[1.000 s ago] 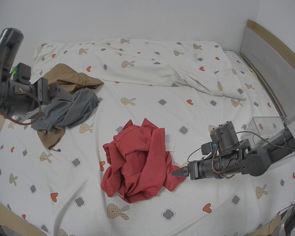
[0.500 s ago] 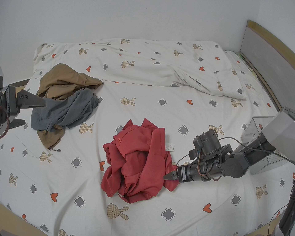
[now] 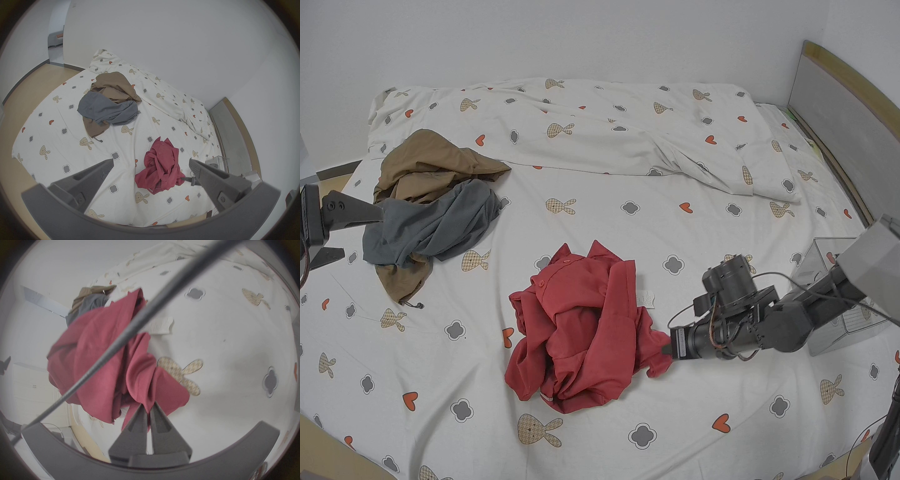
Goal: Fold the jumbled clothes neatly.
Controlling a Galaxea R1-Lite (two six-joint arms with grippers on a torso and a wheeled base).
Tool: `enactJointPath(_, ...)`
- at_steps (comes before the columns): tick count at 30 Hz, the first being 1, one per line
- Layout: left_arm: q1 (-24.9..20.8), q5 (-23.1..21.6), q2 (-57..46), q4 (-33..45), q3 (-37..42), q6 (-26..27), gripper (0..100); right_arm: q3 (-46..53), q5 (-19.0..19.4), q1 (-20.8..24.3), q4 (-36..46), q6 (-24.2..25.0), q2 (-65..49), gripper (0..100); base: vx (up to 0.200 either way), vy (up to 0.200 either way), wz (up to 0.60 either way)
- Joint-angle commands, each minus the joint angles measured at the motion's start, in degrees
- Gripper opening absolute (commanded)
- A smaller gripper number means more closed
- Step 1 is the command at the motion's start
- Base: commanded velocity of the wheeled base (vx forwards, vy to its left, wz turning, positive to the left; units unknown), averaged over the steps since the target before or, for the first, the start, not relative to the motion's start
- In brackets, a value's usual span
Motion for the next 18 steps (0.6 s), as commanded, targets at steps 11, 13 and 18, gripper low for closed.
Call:
enactJointPath(11, -0.08, -0.01, 0.26, -0.02, 0.29, -0.01, 100, -10.70, 0.24, -17.94, 10.30, -0.57, -22.95, 0, 0.000, 0.000, 0.00)
enactJointPath(13, -0.08, -0.01, 0.26, -0.02, 0.29, -0.01, 100, -10.87, 0.15, -18.74, 10.38, -0.74, -23.22, 0, 0.000, 0.000, 0.00)
enactJointPath(18, -0.08, -0.01, 0.26, -0.10, 0.64, -0.01, 100, -11.75, -0.03, -20.76, 10.30, -1.01, -22.78, 0, 0.000, 0.000, 0.00)
